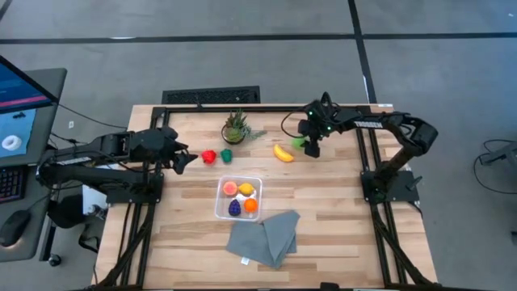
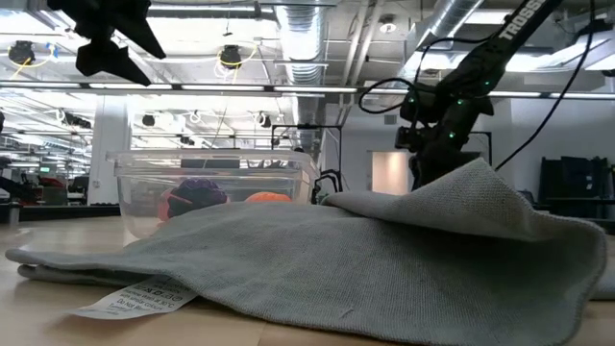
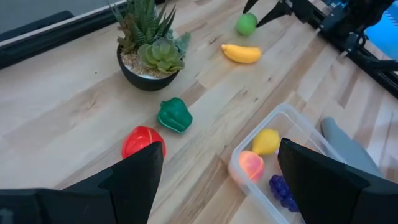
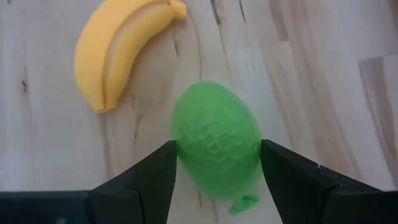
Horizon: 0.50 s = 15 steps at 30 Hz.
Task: Pick and placing Produce into tupperware
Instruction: Put the green melon into the transparent container
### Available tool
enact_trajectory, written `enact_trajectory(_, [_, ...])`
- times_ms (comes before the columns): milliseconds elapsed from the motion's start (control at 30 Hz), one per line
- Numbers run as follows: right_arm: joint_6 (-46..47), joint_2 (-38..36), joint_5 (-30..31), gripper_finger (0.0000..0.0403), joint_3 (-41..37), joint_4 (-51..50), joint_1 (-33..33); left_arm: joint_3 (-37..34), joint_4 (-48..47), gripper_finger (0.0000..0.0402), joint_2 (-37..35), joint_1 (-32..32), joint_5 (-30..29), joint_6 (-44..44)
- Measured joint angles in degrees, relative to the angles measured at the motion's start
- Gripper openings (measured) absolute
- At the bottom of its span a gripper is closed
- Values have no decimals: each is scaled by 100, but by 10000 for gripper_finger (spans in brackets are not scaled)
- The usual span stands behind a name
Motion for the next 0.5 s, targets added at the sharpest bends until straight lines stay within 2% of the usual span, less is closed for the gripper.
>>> enact_trajectory(333, [-293,336,144,251,411,-179,130,0,-81,306,2,-7,54,-223])
enact_trajectory(500, [-305,568,258,251,589,-636,125,0,-116,306,2,-9,55,-251])
